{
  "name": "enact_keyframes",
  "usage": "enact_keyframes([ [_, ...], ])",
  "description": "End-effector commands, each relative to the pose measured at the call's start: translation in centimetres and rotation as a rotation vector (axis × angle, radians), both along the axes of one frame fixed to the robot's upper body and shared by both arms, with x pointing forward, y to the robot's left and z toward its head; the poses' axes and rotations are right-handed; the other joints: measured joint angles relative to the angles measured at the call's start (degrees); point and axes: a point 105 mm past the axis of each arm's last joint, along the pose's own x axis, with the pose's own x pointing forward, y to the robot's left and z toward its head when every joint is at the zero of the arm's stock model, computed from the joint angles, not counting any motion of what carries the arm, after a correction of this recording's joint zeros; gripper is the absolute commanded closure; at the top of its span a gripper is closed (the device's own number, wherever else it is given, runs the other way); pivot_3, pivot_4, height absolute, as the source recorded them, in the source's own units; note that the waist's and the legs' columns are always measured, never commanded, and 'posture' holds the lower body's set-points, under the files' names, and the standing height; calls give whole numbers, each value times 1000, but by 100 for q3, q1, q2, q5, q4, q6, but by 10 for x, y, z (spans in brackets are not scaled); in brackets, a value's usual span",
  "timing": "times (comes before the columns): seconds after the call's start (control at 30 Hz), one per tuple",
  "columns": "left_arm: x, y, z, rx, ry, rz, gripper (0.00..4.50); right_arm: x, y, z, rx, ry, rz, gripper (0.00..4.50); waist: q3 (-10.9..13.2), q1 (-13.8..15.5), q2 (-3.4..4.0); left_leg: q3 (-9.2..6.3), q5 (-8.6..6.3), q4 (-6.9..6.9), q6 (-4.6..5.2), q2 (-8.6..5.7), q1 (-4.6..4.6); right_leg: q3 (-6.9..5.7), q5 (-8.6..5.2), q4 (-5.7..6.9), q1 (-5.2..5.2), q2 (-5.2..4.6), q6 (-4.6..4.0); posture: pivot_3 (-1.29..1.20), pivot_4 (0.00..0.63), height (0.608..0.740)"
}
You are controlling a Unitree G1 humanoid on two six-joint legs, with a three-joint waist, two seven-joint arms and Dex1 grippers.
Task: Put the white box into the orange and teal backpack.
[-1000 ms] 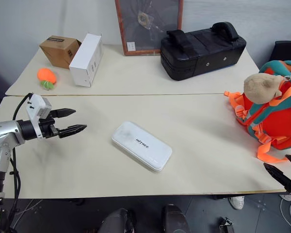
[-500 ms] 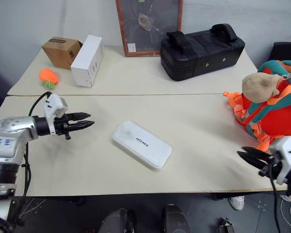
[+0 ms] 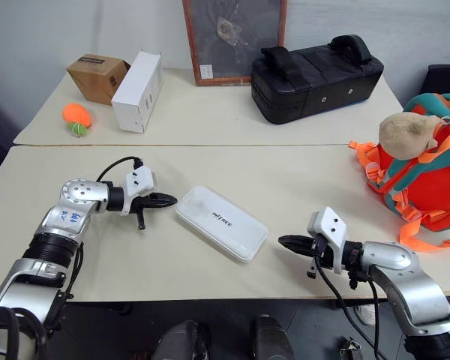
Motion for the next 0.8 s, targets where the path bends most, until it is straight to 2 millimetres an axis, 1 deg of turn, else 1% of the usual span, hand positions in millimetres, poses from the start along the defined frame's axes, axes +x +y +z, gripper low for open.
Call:
enact_keyframes([
  [0.03,-8,-13,-5,-3,13,-61,4483,-6,11,3,-1,5,79,4500,0,4,0,0,-1,1,2,-1,0,0,0,0,2,-1,0,0,150,740],
  [0.17,-15,-24,-1,-35,12,-99,4483,-5,15,2,0,11,97,4500,0,-11,0,0,-1,4,4,-1,0,1,0,2,4,-1,1,0,150,740],
  [0.3,-21,-35,7,-72,8,-124,4483,-1,16,3,7,8,94,4500,0,-14,-1,0,0,9,3,1,0,1,0,9,2,1,1,0,150,740],
  [0.43,-37,-39,8,-75,37,-169,4483,9,9,0,-23,-13,60,4500,0,-24,0,-1,2,10,4,1,0,1,0,9,2,1,1,0,150,740],
  [0.5,-45,-39,7,-72,52,-183,4483,14,1,2,-39,-28,41,4500,0,-40,-1,2,1,8,4,1,0,4,0,10,1,1,1,0,150,740],
  [0.6,-52,-38,4,-68,57,-180,4483,23,-14,10,-45,-51,-4,4500,0,-29,0,1,3,8,1,2,2,4,0,11,1,2,0,0,150,740],
  [0.67,-56,-34,2,-63,63,-162,4483,29,-33,23,-56,-68,-38,4500,0,-22,0,2,5,10,4,1,2,5,0,12,2,1,0,0,150,740],
  [0.73,-58,-27,-4,-49,71,-141,4483,29,-53,34,-79,-69,-54,4500,1,-13,1,1,7,10,10,-2,1,5,0,11,3,-3,1,0,150,740],
  [0.8,-61,-23,-8,-46,77,-133,4483,25,-66,36,-113,-54,-53,4500,1,-14,1,1,7,7,12,-4,1,6,1,8,4,-5,1,0,150,740],
])
